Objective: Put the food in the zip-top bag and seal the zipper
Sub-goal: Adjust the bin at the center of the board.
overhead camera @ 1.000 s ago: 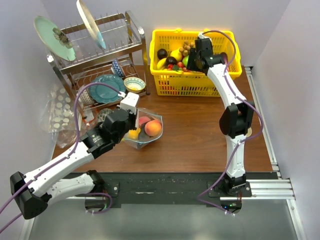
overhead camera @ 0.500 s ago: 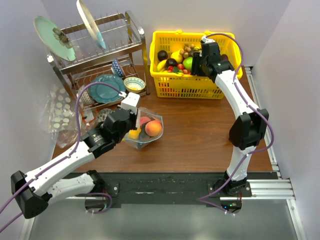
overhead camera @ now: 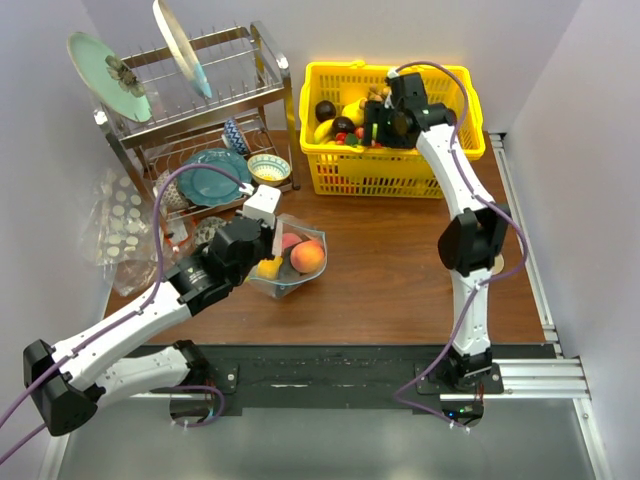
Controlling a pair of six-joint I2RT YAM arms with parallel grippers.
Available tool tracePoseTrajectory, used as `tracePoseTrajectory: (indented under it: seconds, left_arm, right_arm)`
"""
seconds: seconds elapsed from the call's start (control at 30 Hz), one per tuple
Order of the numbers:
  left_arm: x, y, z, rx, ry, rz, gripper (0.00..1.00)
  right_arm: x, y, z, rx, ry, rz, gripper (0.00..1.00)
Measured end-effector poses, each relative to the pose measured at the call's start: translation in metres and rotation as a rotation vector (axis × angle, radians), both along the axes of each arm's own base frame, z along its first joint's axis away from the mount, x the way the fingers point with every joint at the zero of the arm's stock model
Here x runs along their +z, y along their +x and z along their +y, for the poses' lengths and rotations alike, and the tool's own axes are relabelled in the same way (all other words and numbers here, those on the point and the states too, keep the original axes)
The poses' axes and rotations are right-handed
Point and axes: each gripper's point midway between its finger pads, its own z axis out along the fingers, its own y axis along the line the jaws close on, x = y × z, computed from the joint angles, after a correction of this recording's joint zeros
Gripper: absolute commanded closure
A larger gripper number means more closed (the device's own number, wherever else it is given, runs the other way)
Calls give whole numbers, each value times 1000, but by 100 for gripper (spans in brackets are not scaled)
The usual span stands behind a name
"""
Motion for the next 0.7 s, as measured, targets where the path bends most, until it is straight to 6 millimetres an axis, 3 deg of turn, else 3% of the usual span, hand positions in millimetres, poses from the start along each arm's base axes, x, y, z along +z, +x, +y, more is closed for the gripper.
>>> tracePoseTrajectory:
  seconds: [0.13, 0.27, 0.4, 0.53, 0.7]
  left_arm:
    - [-1, 1, 1, 5, 5, 1, 100]
    - [-2, 2, 2, 14, 10, 0, 100]
    - [-3, 2, 2, 18, 16, 1, 100]
    - [-3, 2, 2, 17, 19, 1, 100]
    - [-3, 2, 3, 16, 21, 0, 100]
  right_arm:
    - [-22, 19, 14, 20, 33, 22, 15]
    - [-44, 23, 24, 40, 65, 67, 15]
    - [-48, 23, 30, 57, 87, 79, 18]
    - [-51, 22, 32, 67, 100, 87, 28]
    - [-65, 18, 32, 69, 103, 83, 28]
